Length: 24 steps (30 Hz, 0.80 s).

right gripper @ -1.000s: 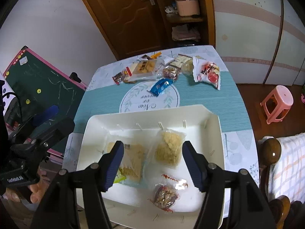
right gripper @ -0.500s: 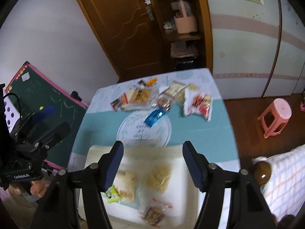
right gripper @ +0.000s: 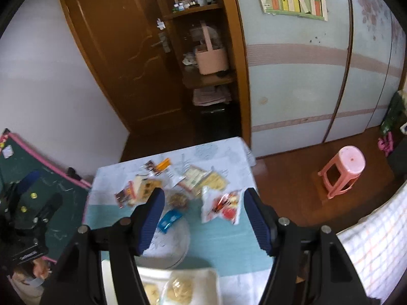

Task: Organize snacks
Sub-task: 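Move both tools back over the remaining snacks, then grasp the blue wrapper with the left tool while the right grasps the white DONGZAO bag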

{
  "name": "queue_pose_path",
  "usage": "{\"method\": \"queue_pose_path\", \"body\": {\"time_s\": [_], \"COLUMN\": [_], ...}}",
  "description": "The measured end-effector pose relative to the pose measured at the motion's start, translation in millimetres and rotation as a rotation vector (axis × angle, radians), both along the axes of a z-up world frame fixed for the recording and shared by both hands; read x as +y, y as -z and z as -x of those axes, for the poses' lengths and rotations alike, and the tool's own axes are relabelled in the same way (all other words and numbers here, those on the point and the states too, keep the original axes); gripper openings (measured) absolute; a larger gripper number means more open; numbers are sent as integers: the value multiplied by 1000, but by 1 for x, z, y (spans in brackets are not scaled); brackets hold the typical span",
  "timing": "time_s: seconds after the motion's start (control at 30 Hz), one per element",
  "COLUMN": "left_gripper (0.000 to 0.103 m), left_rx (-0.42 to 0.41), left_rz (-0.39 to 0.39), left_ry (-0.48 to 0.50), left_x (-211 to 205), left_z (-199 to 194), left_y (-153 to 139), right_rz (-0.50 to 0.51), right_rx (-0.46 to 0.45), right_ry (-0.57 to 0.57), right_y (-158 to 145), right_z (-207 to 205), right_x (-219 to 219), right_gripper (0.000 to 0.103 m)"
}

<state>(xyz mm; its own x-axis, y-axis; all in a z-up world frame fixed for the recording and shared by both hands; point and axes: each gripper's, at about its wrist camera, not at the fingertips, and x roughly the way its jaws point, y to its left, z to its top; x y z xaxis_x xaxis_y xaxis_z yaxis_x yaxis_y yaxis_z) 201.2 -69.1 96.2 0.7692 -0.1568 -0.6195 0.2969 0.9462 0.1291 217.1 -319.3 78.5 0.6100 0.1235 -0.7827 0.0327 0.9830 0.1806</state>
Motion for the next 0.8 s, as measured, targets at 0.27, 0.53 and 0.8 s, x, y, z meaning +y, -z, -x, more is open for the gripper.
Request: {"method": "queue_pose_path", "body": {"time_s": [0.27, 0.53, 0.8], "left_gripper": [100, 100, 100], "left_rx": [171, 415, 566], "left_rz": [-49, -68, -69], "left_ry": [-14, -34, -43], "left_x": [-23, -32, -43], "left_z": [-68, -104, -116], "left_y": [82, 216, 287], "right_rz": [34, -10, -112], "right_rx": [127, 242, 313], "right_ry": [16, 16, 20], "right_y": [62, 164, 239], "right_z": [-67, -94, -103], "right_x": [-8, -13, -16], "right_gripper": [82, 93, 93]}}
